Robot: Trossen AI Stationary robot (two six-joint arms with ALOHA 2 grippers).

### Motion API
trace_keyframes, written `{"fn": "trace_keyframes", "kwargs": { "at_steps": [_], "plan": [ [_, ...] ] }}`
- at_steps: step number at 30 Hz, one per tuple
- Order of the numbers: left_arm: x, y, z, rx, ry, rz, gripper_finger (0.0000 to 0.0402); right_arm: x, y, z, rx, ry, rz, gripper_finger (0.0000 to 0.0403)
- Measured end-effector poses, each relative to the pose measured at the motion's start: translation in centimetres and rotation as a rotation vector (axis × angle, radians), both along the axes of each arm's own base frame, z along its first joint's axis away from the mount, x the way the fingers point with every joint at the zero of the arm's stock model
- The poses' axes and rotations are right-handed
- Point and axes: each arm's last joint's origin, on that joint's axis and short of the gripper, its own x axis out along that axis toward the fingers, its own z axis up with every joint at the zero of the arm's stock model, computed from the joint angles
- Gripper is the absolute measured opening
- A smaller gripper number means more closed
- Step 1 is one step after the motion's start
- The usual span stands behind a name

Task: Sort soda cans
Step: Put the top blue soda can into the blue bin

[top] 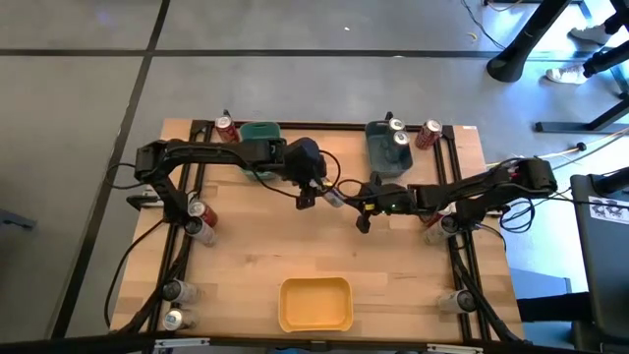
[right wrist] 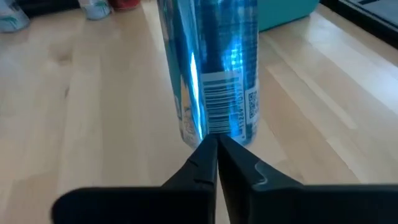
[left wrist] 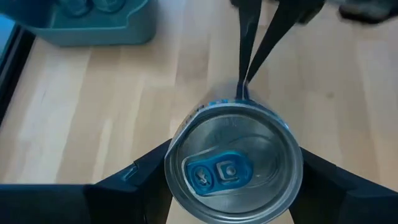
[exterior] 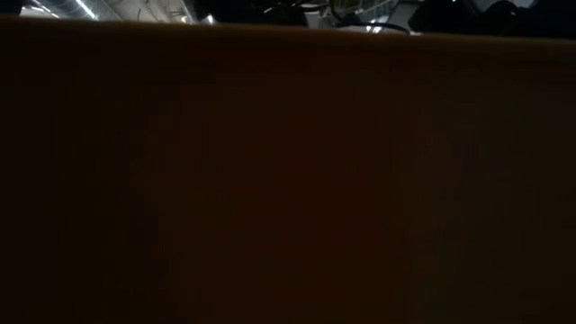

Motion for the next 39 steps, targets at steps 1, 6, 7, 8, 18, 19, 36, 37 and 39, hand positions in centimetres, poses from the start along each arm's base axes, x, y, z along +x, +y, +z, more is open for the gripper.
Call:
{"fn": "trace_keyframes", "kwargs": {
  "at_steps": [1,6,7,8,18,19,36,37,39],
  "plan": [
    [0.1,0.0,0.0,-0.006,-0.009,-0.006,0.0233,0.1,0.0,-0.2,-0.005,0.006,-0.007,0.0006],
    [0.5,0.0,-0.8,-0.023,-0.039,-0.004,0.0233,0.4,0.0,-0.9,-0.012,0.023,-0.021,0.0009],
    [0.5,0.0,-1.0,-0.023,-0.053,-0.004,0.0233,0.4,0.0,-1.0,-0.012,0.027,-0.021,0.0011],
    [0.6,0.0,-1.3,-0.024,-0.071,-0.004,0.0233,0.4,-0.1,-1.1,-0.013,0.033,-0.022,0.0011],
    [1.0,-0.2,-3.3,-0.027,-0.238,0.003,0.0233,0.4,-0.1,-1.8,-0.020,0.068,-0.042,0.0002],
    [1.0,-0.3,-3.5,-0.026,-0.256,0.002,0.0233,0.5,-0.1,-1.9,-0.020,0.068,-0.043,0.0003],
    [0.0,-0.8,-7.0,-0.073,-0.299,0.017,0.0233,0.5,-0.2,-3.1,0.013,0.132,-0.066,0.0007],
    [-0.1,-0.8,-7.2,-0.072,-0.268,0.010,0.0233,0.4,-0.1,-2.8,0.019,0.136,-0.057,0.0007],
    [-0.4,-0.9,-7.7,-0.075,-0.214,0.006,0.0233,-0.1,-0.1,-2.3,0.028,0.159,-0.043,0.0007]
  ]
}}
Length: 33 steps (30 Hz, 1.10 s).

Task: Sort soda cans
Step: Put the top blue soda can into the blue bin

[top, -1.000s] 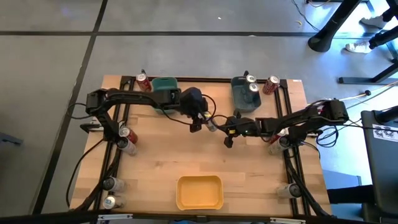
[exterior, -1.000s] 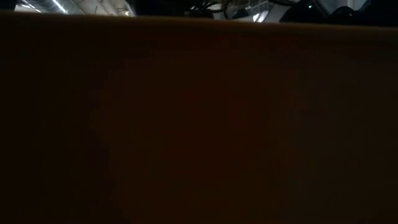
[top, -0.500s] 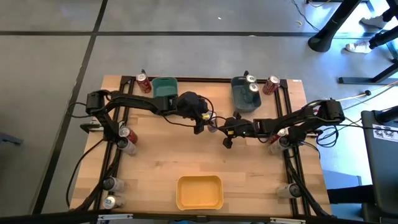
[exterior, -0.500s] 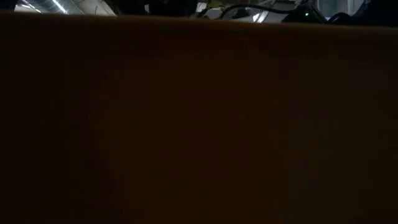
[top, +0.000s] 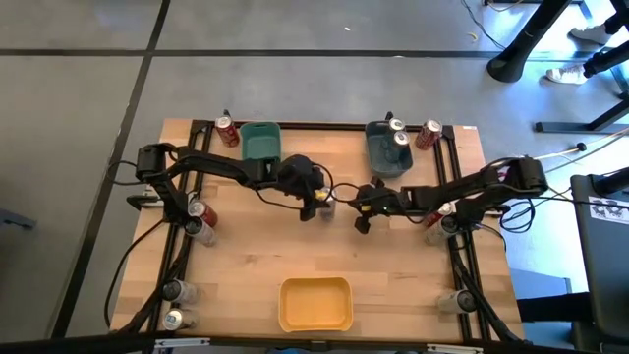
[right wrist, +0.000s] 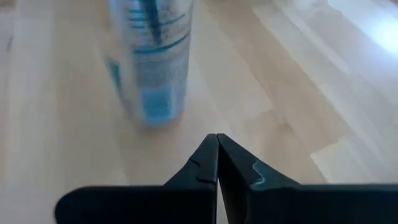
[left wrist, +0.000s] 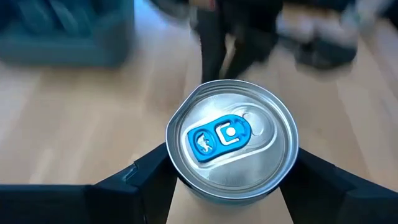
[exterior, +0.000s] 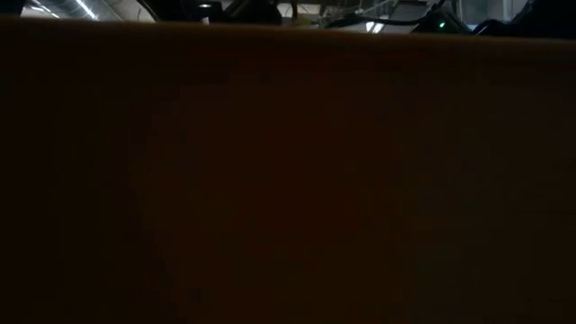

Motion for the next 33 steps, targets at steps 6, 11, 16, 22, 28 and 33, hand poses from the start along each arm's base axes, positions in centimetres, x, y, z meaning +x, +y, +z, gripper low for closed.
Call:
{"fn": "trace_keyframes", "kwargs": {
  "at_steps": [6,11,16,22,28,33],
  "plan": [
    [-0.1,0.1,-0.3,0.026,-0.009,0.008,0.0233,-0.9,0.1,2.3,0.018,-0.072,0.020,0.0008],
    [0.0,-0.6,-0.2,0.100,-0.021,-0.068,0.0238,-0.7,0.1,3.6,0.019,-0.176,0.022,0.0008],
    [0.4,-1.6,-0.5,0.171,-0.020,-0.131,0.0248,-0.7,0.1,3.6,0.017,-0.177,0.024,0.0008],
    [0.4,-2.0,-0.8,0.179,-0.015,-0.156,0.0250,-0.7,0.1,3.6,0.030,-0.170,0.033,0.0008],
    [0.5,-1.9,-0.7,0.162,-0.020,-0.137,0.0251,-0.7,0.2,3.6,0.038,-0.171,0.044,0.0008],
    [0.5,-1.8,-0.7,0.167,-0.026,-0.133,0.0251,-0.7,0.2,3.6,0.038,-0.171,0.044,0.0019]
  ]
}}
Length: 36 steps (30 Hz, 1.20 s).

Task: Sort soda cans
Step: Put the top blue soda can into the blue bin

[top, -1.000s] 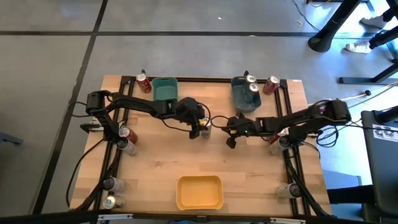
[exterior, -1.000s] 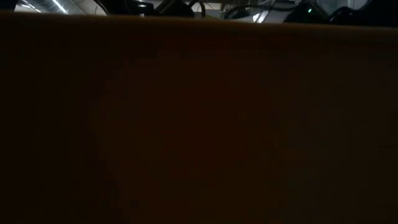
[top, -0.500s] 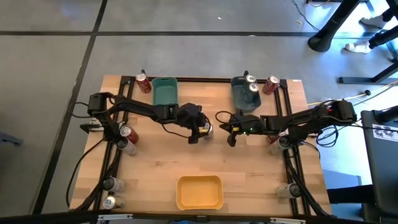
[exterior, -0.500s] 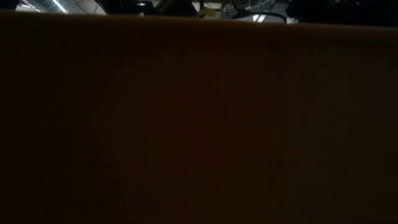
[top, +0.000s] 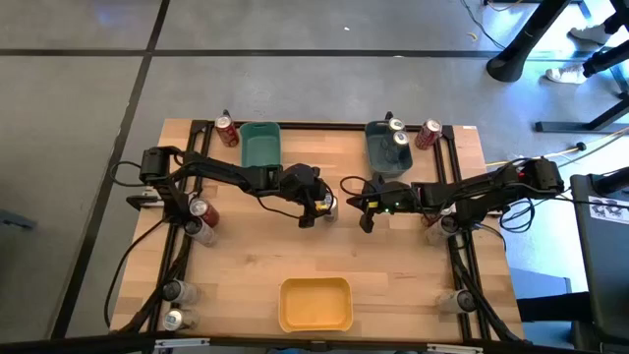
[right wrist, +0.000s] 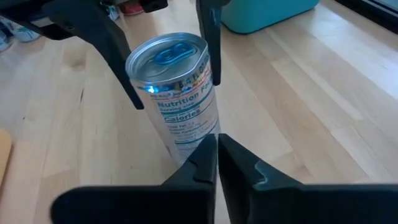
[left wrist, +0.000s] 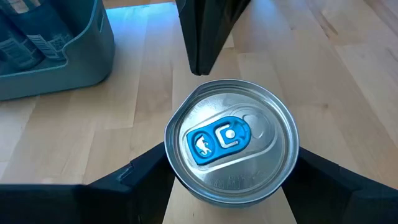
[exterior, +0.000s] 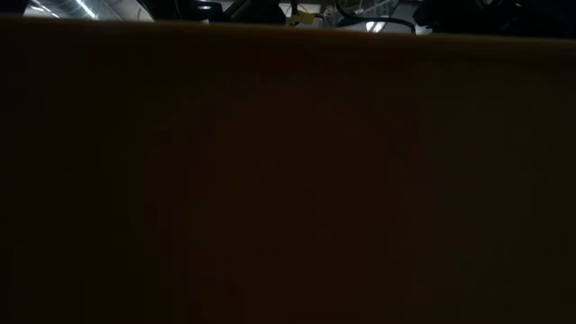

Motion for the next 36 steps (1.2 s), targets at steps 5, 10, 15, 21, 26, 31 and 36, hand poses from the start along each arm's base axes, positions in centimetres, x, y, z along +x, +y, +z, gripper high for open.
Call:
{"fn": "trace_keyframes", "kwargs": {
  "at_steps": [5,10,15,21,26,31,36],
  "plan": [
    [0.0,0.0,0.0,0.002,-0.002,0.014,0.0251,0.0,0.0,0.0,0.000,0.000,0.000,0.0072],
    [0.0,0.1,0.0,-0.013,-0.005,0.034,0.0251,0.0,0.0,0.1,0.000,-0.009,0.000,0.0136],
    [0.1,0.1,0.1,-0.027,-0.019,0.045,0.0251,0.1,0.0,0.1,0.000,-0.017,0.000,0.0183],
    [0.4,0.1,0.7,-0.036,-0.035,0.051,0.0251,0.1,0.0,0.1,0.000,-0.016,0.000,0.0211],
    [0.7,0.1,1.2,-0.037,-0.052,0.052,0.0266,0.1,0.0,0.1,-0.003,-0.016,0.000,0.0217],
    [0.7,0.2,1.3,-0.034,-0.057,0.072,0.0316,0.1,0.0,0.1,-0.005,-0.013,-0.002,0.0218],
    [0.6,0.2,1.2,-0.032,-0.042,0.073,0.0337,0.1,0.0,0.1,-0.007,-0.013,-0.005,0.0218]
  ]
}}
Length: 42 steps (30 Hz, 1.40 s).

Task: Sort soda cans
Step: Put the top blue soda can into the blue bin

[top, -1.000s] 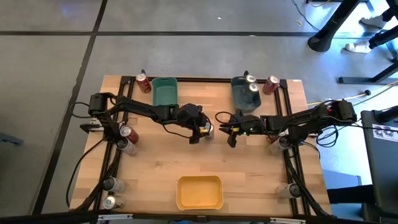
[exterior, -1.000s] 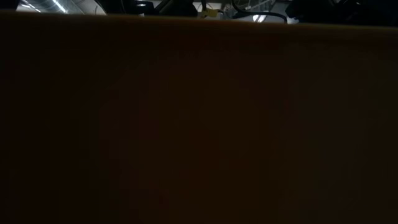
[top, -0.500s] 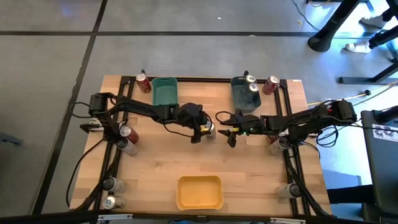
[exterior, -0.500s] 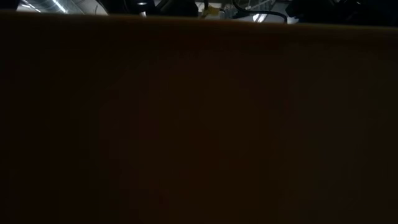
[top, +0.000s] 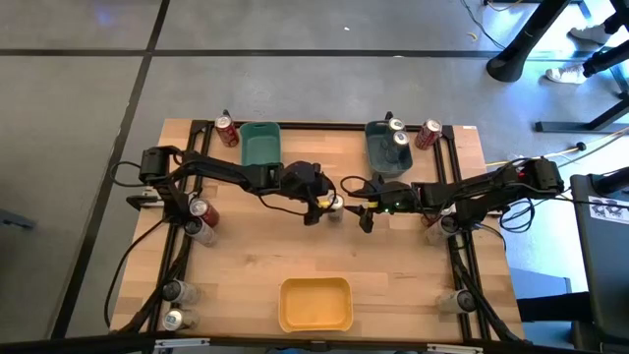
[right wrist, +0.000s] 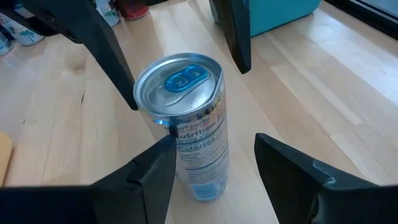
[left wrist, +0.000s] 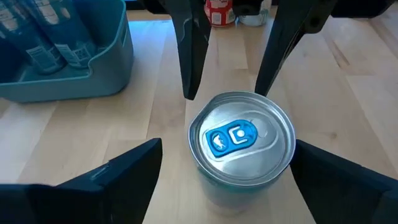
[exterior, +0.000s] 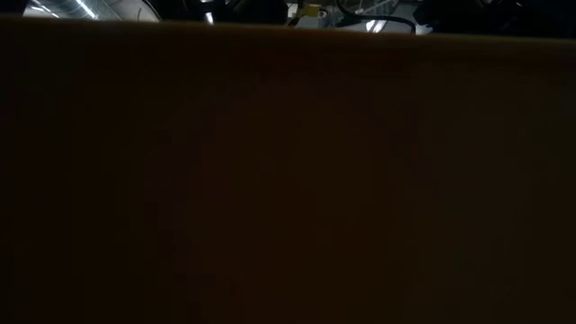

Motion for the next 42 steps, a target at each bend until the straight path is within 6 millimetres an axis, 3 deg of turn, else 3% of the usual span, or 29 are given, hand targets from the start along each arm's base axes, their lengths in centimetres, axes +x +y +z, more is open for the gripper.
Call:
{"fn": "trace_keyframes", "kwargs": {
  "at_steps": [4,7,15,20,26,31,36,42],
  "plan": [
    [-0.2,0.0,0.3,0.001,0.004,0.001,0.0339,0.0,0.0,0.0,0.000,0.001,0.000,0.0218],
    [-0.9,-0.1,1.8,0.001,-0.017,0.005,0.0339,0.2,0.0,1.3,0.001,0.014,0.014,0.0218],
    [-4.7,0.2,5.6,0.005,0.061,0.070,0.0339,1.0,0.1,5.8,-0.044,0.028,0.042,0.0218],
    [-7.4,0.2,6.7,-0.015,0.152,0.125,0.0339,1.5,0.1,5.9,-0.048,0.009,0.034,0.0218],
    [-10.6,-0.2,5.6,-0.054,0.204,0.173,0.0337,2.0,-0.1,6.0,0.002,-0.050,-0.052,0.0219],
    [-12.9,0.1,4.9,-0.051,0.158,0.226,0.0324,2.8,-0.2,8.2,0.043,-0.091,-0.075,0.0250],
    [-13.7,0.6,5.2,-0.050,0.078,0.251,0.0318,4.1,-1.3,8.9,0.108,-0.021,-0.165,0.0311],
    [-13.9,0.7,4.5,-0.047,0.091,0.255,0.0318,4.8,-0.7,8.2,0.092,0.049,-0.025,0.0350]
  ]
}}
